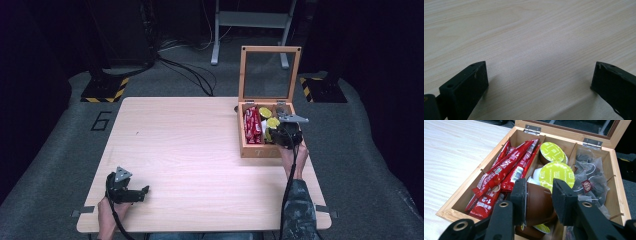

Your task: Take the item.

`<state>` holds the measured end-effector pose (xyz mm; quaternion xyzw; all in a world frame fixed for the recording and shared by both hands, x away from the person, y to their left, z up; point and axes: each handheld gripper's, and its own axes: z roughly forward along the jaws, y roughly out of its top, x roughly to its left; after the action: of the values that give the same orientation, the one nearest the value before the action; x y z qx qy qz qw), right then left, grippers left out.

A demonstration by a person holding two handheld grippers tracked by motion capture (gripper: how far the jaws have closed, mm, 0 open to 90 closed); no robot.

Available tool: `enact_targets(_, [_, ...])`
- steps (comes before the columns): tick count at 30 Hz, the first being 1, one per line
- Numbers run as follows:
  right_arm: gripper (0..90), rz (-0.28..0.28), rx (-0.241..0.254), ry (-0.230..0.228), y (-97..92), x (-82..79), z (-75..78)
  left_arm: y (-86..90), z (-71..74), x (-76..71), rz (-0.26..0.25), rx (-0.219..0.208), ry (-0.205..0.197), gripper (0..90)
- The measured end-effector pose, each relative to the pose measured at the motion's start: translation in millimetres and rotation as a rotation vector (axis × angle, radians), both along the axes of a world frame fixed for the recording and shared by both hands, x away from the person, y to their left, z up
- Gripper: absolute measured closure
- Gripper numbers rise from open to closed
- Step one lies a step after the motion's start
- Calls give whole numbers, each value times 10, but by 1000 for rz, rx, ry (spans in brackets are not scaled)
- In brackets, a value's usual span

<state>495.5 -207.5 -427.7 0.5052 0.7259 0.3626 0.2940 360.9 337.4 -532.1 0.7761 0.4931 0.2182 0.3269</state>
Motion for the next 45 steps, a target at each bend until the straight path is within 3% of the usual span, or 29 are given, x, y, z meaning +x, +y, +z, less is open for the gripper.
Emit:
enact_targets(24, [637,40,-10,-70,183,-96,255,1,0,1,-1,0,1,5])
enact_targets(30, [637,45,-3,-62,221,-74,253,1,0,1,-1,0,1,6])
enact_targets(45, [637,123,-17,-115,556,-149,445,0,0,0,0,0,0,6])
